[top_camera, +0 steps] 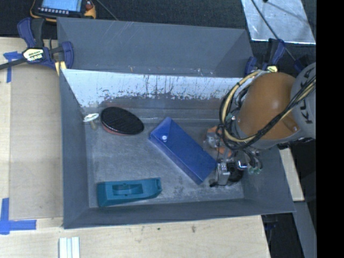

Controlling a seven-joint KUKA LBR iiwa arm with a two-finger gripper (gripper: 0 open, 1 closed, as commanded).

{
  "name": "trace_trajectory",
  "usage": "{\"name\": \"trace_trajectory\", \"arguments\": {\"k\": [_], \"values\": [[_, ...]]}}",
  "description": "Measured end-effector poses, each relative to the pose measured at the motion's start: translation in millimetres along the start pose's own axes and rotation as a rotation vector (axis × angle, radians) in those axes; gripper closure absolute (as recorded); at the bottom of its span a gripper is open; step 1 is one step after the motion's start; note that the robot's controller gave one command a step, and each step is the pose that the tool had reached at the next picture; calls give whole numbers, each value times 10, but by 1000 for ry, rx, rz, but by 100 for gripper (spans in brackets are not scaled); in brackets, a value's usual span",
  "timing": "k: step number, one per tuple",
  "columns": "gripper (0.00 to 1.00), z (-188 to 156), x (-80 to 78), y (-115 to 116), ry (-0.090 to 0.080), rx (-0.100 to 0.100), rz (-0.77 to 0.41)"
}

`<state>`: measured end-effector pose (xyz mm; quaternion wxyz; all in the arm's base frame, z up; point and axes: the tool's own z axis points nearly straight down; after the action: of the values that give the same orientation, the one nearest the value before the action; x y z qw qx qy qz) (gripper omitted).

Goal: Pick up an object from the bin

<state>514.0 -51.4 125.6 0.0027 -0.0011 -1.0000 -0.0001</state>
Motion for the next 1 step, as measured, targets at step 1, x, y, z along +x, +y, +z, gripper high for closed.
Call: {"name": "trace_trajectory", "arguments": {"k": [1], "values": [[0, -46, -18, 1, -8, 1, -2]]}}
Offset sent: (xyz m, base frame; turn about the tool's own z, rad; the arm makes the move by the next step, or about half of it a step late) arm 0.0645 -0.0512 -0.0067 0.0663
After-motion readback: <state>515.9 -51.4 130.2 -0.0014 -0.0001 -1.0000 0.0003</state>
